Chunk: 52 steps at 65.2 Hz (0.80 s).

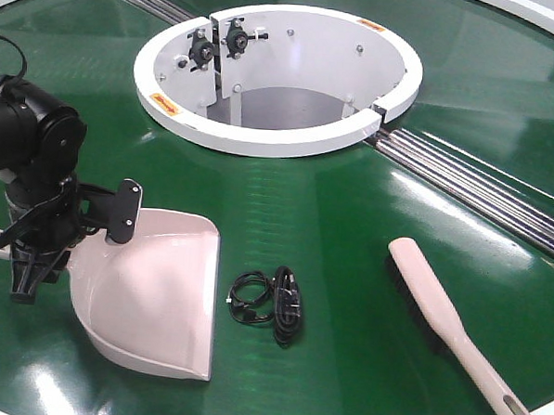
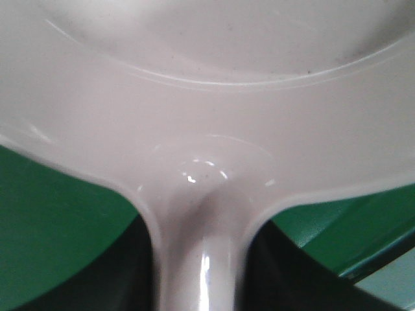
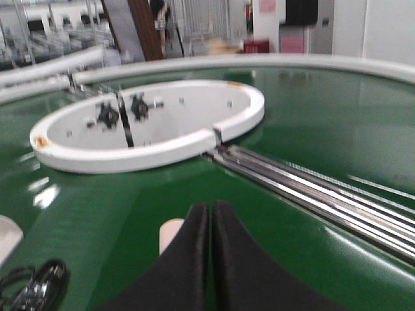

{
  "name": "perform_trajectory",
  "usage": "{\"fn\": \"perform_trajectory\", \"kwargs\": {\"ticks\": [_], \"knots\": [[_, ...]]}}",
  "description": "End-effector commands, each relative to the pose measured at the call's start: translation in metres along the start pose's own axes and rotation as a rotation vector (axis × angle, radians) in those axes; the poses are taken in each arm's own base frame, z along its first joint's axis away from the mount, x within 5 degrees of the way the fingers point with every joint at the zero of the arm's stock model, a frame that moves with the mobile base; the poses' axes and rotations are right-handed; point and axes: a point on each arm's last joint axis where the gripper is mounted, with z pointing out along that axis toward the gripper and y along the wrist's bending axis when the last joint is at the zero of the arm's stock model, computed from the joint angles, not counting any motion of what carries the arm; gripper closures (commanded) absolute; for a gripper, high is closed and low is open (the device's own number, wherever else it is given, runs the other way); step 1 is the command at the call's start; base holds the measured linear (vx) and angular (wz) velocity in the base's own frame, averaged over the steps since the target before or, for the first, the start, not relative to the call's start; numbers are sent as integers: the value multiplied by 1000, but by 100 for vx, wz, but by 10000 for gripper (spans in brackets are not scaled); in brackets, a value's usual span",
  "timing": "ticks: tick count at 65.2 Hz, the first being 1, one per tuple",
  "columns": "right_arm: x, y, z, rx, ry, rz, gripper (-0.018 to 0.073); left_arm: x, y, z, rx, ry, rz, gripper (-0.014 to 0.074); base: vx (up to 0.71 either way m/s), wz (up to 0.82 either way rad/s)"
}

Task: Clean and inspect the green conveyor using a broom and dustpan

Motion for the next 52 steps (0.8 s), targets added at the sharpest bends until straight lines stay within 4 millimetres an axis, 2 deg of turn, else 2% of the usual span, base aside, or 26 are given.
{"fn": "perform_trajectory", "kwargs": {"ticks": [1,11,15,24,34,42,52], "knots": [[-30,2,10,1,45,-42,568,5,0,-22,-77,-27,-30,604,0,0],[-33,3,33,-25,362,-165,568,5,0,-22,-77,-27,-30,604,0,0],[-30,3,42,-40,419,-205,568,5,0,-22,-77,-27,-30,604,0,0],[-23,7,58,-65,483,-70,567,5,0,-22,-77,-27,-30,604,0,0],[-19,7,71,-72,580,-65,557,5,0,-22,-77,-27,-30,603,0,0],[-27,7,80,-84,697,-109,500,5,0,-22,-77,-27,-30,602,0,0],[-38,7,91,-90,799,-126,358,5,0,-22,-77,-27,-30,602,0,0]]}}
